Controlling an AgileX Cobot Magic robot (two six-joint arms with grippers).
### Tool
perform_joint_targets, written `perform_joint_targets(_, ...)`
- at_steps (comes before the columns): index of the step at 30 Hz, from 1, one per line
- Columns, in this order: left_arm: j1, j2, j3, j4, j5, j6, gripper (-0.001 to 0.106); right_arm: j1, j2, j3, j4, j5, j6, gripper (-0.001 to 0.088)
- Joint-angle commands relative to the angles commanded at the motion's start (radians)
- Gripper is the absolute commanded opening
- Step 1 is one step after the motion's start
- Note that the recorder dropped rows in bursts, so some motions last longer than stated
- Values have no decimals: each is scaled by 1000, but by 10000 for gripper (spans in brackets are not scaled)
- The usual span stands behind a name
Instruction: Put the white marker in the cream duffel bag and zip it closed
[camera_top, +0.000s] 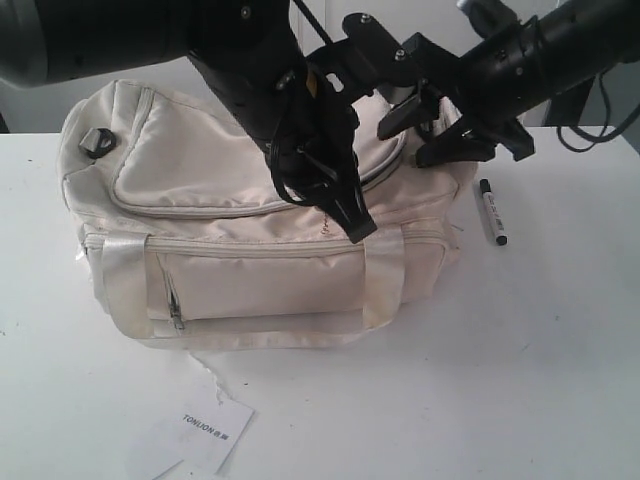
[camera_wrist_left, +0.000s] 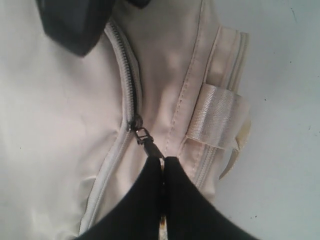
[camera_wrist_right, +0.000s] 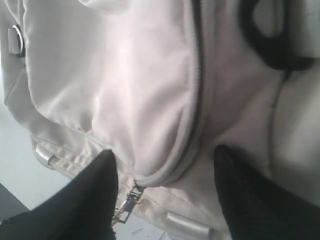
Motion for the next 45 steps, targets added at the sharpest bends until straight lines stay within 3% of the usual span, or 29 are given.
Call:
perform_joint_targets(5, 0, 0, 0, 0, 3, 0, 0, 0, -54, 0, -155, -29, 17, 541)
perform_joint_targets(13, 0, 0, 0, 0, 3, 0, 0, 46, -25, 0, -155, -68, 99, 541)
perform_joint_targets(22, 0, 0, 0, 0, -10, -23, 0, 50, 19, 0, -154, -103, 138, 537)
perform_joint_targets(28, 0, 0, 0, 0, -20, -23, 0, 50, 36, 0, -154, -119, 138, 278)
perform_joint_targets(32, 0, 0, 0, 0, -20, -23, 0, 50, 36, 0, -154, -136, 134, 1)
perform_joint_targets(45, 0, 0, 0, 0, 27, -21, 0, 50, 34, 0, -166, -136, 130, 0)
